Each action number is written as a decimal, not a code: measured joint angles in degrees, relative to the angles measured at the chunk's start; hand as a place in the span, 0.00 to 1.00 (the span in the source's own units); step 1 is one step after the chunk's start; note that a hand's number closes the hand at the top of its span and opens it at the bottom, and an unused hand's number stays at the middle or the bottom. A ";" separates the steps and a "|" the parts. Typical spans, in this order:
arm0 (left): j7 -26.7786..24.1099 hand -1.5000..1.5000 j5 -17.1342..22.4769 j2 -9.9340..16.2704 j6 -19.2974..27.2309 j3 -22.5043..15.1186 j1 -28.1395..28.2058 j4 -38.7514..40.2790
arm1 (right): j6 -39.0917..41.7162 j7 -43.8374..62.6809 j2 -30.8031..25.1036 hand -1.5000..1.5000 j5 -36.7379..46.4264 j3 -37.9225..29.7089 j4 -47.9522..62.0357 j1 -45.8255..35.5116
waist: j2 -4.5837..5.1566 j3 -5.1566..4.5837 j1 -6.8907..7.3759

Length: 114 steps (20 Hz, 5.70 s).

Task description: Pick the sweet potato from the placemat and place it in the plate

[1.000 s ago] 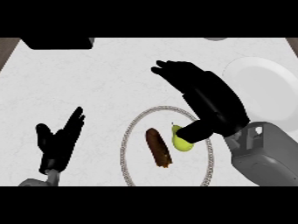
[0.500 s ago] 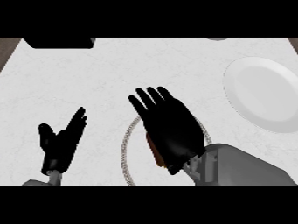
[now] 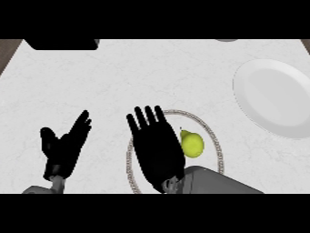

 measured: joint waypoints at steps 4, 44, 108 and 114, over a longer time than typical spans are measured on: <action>0.18 0.50 -0.69 -0.51 -0.75 0.56 0.29 0.14 | 1.29 -0.94 2.14 0.00 1.90 -0.91 2.75 2.57 | 0.04 -0.01 -0.03; 3.68 0.50 -7.60 -5.85 -5.53 6.59 1.29 -1.28 | -0.61 -16.98 7.08 1.00 25.65 -2.78 22.05 9.18 | -0.30 -0.05 0.06; 4.15 0.50 -9.24 -7.57 -6.60 6.66 0.89 -2.30 | -80.27 -13.62 -11.83 0.00 17.66 -83.68 60.92 -0.88 | 0.89 0.30 1.37; 4.44 0.50 -9.44 -7.71 -6.50 6.57 1.37 -2.78 | -82.50 -31.89 -11.27 0.00 3.22 -85.91 57.04 0.53 | 0.85 0.34 1.26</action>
